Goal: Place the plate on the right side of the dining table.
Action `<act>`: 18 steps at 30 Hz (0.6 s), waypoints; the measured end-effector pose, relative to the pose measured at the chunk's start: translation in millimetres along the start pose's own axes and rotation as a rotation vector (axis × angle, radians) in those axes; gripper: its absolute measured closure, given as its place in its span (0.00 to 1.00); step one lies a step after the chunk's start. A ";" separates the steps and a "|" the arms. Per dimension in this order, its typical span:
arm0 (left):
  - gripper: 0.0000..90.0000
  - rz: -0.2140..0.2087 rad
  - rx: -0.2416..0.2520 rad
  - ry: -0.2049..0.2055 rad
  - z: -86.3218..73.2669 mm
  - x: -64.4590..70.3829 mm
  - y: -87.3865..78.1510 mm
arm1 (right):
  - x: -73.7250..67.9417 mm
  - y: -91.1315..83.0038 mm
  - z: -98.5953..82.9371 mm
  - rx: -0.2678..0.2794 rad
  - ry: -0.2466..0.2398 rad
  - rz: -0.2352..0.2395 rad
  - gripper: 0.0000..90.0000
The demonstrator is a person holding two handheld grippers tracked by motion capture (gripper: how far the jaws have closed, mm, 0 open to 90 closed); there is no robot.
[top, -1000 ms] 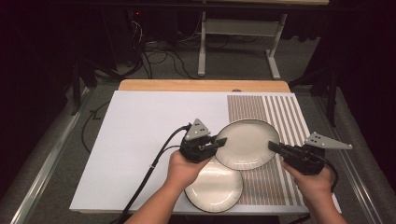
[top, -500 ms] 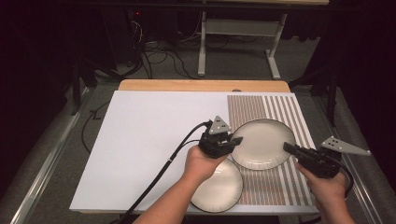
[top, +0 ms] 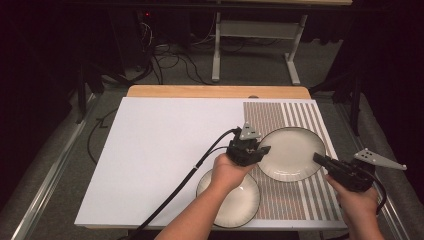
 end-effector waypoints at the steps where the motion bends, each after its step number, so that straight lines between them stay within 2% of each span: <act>1: 0.84 -0.001 -0.007 -0.004 -0.8 0.1 1.8 | 1.1 -0.1 -0.7 -0.001 0.001 -0.002 0.96; 7: 0.83 0.011 -0.023 -0.023 -1.6 1.2 11.4 | 7.9 -0.2 -2.7 -0.004 0.008 -0.018 0.96; 13: 0.82 0.023 -0.048 -0.024 -2.5 2.4 21.0 | 14.5 0.2 -5.5 -0.010 0.025 -0.026 0.96; 18: 0.81 0.017 -0.064 -0.037 -3.9 3.7 29.6 | 20.1 0.0 -9.1 -0.017 0.038 -0.040 0.96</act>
Point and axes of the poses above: each handheld gripper's, and its own axes: y roughly forward along the jaws, z roughly out of its top, x roughly to its right, the point moved 6 cm from there along y, roughly forward along the jaws, and after that the axes turned 15 degrees about z, right-handed, at the moved point
